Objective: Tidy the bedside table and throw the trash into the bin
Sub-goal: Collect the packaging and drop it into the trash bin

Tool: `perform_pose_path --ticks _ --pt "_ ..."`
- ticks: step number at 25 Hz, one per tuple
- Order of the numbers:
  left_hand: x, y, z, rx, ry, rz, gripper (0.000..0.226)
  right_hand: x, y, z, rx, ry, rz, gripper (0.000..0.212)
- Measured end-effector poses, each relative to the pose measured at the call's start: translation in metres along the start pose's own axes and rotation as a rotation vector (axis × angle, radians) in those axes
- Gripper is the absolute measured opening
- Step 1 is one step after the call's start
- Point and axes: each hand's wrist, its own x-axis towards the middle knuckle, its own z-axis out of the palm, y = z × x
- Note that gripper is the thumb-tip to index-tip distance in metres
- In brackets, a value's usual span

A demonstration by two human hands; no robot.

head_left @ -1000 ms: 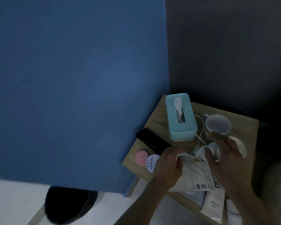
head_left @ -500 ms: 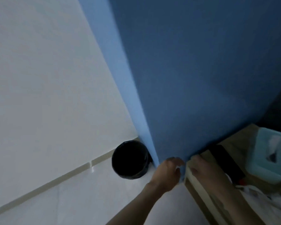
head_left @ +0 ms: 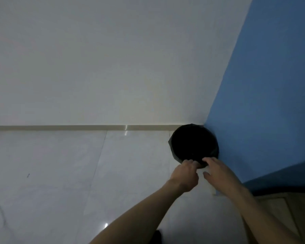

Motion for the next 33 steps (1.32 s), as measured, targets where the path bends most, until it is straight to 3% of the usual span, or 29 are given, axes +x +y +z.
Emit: perform_pose_path --ticks 6,11,14,18,23,33 --pt "0.076 -0.085 0.066 0.103 -0.04 -0.021 0.055 0.105 0.054 0.098 -0.235 -0.127 0.015 0.058" --pt "0.164 -0.129 0.139 0.303 -0.074 0.034 0.062 0.18 0.121 0.17 -0.474 -0.138 -0.065 0.062" --pt "0.189 -0.148 0.177 0.381 -0.147 0.035 0.056 0.209 0.153 0.204 -0.585 -0.152 -0.097 0.049" --pt "0.19 -0.152 0.195 0.399 -0.017 0.053 0.046 0.219 0.164 0.223 -0.57 -0.036 -0.161 0.027" --pt "0.163 -0.158 0.198 0.354 0.079 0.046 0.043 0.186 0.15 0.242 -0.537 0.015 -0.204 0.022" --pt "0.001 -0.162 0.271 0.294 -0.001 0.114 0.044 0.025 0.137 0.314 -0.518 -0.073 -0.175 0.027"
